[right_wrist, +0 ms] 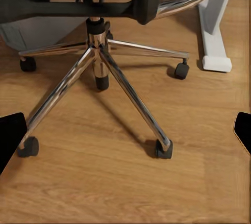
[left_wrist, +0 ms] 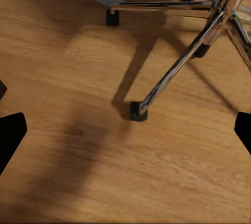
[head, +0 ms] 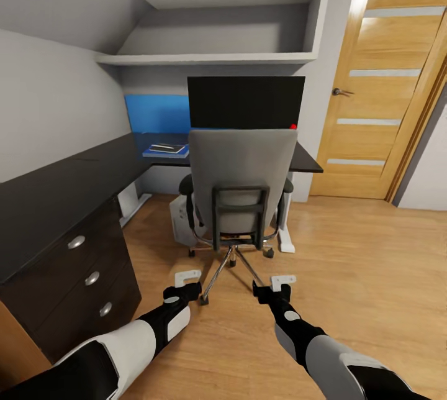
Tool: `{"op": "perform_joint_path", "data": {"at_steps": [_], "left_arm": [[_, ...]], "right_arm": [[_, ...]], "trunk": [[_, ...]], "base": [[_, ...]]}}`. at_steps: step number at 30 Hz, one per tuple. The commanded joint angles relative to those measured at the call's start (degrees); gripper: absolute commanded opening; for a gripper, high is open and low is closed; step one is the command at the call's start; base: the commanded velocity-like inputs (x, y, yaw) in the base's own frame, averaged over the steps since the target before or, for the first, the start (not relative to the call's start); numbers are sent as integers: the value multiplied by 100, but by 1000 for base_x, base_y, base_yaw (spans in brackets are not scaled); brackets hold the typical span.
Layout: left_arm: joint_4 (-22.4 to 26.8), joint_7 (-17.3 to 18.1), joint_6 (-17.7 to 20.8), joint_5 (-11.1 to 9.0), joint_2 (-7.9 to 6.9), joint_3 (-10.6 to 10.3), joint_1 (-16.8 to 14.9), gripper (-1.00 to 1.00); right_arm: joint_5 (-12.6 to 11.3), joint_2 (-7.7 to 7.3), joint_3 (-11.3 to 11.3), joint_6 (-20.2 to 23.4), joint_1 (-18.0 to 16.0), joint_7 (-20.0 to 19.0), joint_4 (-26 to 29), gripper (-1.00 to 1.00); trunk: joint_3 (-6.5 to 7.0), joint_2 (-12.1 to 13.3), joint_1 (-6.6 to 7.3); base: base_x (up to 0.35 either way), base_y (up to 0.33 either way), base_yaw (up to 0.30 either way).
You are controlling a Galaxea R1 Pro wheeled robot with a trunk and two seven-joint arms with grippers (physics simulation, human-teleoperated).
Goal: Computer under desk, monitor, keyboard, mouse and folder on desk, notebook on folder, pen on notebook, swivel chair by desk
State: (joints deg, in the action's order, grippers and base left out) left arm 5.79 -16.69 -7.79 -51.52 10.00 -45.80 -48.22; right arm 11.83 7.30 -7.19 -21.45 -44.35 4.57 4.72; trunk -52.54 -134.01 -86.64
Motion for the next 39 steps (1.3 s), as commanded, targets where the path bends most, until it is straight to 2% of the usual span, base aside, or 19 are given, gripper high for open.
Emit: {"op": "perform_joint_path", "data": {"at_steps": [1, 17, 20, 22, 26, 27, 28, 29, 30, 34, 35, 39], "left_arm": [[1, -27, -13, -49, 0, -47, -3, 100], [-21, -42, -3, -79, 0, -34, -3, 100], [-286, -33, 14, -84, 0, -39, 16, 100], [-410, -39, 20, -86, 0, -30, 355, 100], [-441, -47, 0, -86, 0, -27, 675, 100], [-452, -46, -28, -86, -107, -26, 1152, 100], [-453, -39, -35, -85, -167, -26, 1294, 100], [-453, -39, -35, -85, -167, -26, 1294, 100], [-455, -26, -44, -85, -268, -25, 1551, 100], [-455, -15, -123, -83, -408, -25, 1809, 100], [-456, -11, -305, -85, -485, -25, 2036, 100], [-456, -10, -436, -85, -516, -25, 2301, 100]], "right_arm": [[61, 2, -45, -17, -4, 22, -6, 100], [65, -59, -45, -21, -4, 32, -7, 100], [51, -126, -50, -15, -4, 39, -23, 100], [38, -196, -53, -72, 98, 38, -233, 100], [43, -238, -52, -384, 363, 38, -381, 100], [48, -344, -47, -733, 702, 63, -440, 100], [48, -393, -46, -792, 798, 72, -448, 100], [48, -393, -46, -792, 798, 72, -448, 100], [47, -474, -46, -861, 992, 82, -457, 100], [42, -598, -45, -896, 1223, 86, -466, 100], [44, -651, -45, -887, 1367, 82, -478, 100], [48, -658, -45, -856, 1485, 75, -564, 100]], "trunk": [[13, 39, 24], [300, 681, 375], [354, 801, 441], [390, 882, 485], [462, 1042, 573], [480, 1082, 595], [498, 1122, 617], [516, 1162, 639], [533, 1202, 661], [605, 1363, 748], [623, 1403, 770], [695, 1563, 858]], "base": [[-1, 0, 0], [-321, 0, 0], [-259, 0, 0], [-70, 0, 0], [-31, 0, 0], [-5, 0, 0], [-3, 0, 0], [-3, 0, 0], [-1, 0, 0], [0, 0, 0], [0, 0, 0], [0, 0, 0]]}}
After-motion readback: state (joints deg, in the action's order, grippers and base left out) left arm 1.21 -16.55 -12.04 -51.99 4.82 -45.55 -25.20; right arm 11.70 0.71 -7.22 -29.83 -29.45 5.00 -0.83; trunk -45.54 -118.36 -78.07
